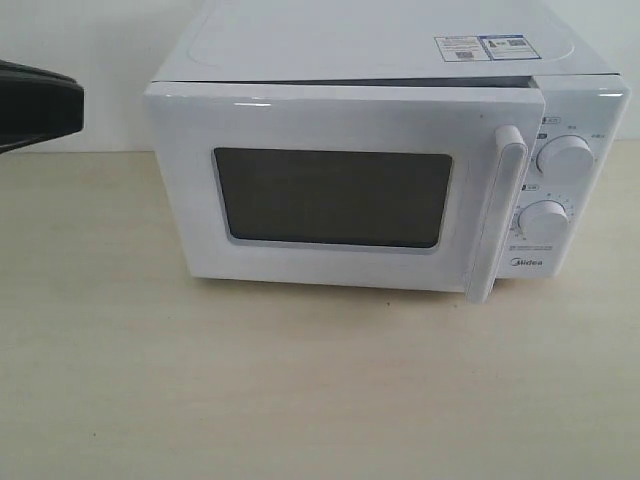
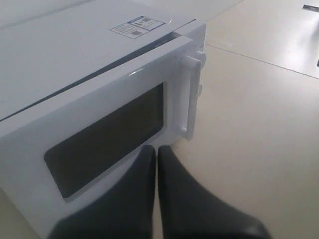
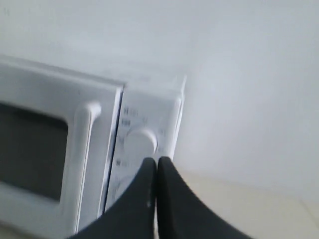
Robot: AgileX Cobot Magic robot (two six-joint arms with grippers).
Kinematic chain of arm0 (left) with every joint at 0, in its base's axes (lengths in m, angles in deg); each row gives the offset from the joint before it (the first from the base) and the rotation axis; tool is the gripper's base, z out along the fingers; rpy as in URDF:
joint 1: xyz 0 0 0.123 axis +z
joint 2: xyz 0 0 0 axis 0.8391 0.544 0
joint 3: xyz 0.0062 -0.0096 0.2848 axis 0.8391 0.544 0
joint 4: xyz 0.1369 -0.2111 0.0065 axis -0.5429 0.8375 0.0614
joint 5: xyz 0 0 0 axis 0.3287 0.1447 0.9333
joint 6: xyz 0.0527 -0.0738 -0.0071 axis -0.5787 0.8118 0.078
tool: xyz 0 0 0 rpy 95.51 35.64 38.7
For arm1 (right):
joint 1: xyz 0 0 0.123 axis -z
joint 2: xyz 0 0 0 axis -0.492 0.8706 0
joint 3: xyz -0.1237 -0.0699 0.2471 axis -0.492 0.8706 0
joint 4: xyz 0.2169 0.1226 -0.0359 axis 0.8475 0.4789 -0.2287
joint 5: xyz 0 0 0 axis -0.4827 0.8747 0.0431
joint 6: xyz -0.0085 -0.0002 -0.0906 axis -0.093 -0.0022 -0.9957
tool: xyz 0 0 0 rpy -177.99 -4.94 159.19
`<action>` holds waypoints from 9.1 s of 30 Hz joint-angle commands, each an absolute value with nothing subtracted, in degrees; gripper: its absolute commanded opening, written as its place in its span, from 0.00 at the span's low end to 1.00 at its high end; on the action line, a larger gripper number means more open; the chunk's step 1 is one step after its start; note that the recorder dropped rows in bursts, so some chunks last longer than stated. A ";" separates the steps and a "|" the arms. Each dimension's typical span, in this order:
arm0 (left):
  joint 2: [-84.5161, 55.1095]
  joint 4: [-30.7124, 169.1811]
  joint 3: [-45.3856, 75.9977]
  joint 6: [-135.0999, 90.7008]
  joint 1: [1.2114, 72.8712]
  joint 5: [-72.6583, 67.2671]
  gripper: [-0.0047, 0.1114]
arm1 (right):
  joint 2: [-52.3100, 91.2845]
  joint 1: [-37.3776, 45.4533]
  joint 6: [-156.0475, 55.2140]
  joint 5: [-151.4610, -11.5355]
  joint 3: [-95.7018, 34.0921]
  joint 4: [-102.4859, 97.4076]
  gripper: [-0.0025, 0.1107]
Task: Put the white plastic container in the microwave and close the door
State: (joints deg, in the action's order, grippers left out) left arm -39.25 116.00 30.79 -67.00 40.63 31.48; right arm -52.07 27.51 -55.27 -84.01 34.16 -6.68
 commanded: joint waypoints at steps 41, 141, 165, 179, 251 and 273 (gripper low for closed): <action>-44.18 116.78 33.00 -64.61 40.41 32.70 0.07 | -35.92 27.63 15.33 -81.50 -0.54 -47.09 0.02; -44.18 117.83 33.00 -64.61 40.41 32.66 0.07 | 36.34 0.98 -59.37 -129.53 -3.17 30.55 0.02; -44.18 117.85 33.00 -64.61 40.41 32.65 0.07 | 26.60 0.98 -59.20 -112.41 5.41 27.90 0.02; -44.18 117.85 33.00 -64.61 40.41 32.66 0.07 | 26.60 0.98 -59.14 -112.49 5.41 28.00 0.02; -44.18 117.85 33.00 -64.61 40.41 32.70 0.07 | -52.31 28.26 -72.33 -79.79 28.47 25.70 0.02; -44.18 117.85 33.00 -64.61 40.41 32.43 0.07 | -52.31 28.26 -48.69 -85.19 34.09 3.58 0.02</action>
